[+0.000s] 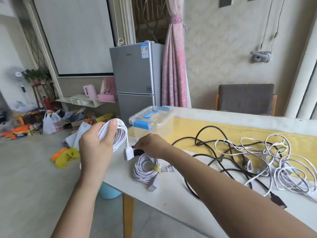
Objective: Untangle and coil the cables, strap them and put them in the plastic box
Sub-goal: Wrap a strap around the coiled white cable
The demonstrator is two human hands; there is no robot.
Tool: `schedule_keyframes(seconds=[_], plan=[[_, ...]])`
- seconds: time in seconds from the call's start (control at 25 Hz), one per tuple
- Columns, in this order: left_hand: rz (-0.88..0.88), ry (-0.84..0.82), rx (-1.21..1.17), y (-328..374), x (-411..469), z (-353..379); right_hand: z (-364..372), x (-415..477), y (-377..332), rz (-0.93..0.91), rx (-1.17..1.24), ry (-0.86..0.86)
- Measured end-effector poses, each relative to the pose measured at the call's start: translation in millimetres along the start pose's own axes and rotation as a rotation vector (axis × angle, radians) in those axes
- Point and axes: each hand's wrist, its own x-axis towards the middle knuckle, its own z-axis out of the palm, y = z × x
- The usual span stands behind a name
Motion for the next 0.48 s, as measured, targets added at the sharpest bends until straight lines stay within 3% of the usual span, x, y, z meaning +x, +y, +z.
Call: schedule_keyframes(seconds=[0.24, 0.48], plan=[[-0.068, -0.019, 0.125, -15, -5, -19, 37, 36, 8, 0.113, -0.3, -0.088], [-0.08, -0.031, 0.161, -22, -7, -21, 50, 39, 18, 0.159, -0.142, 0.135]])
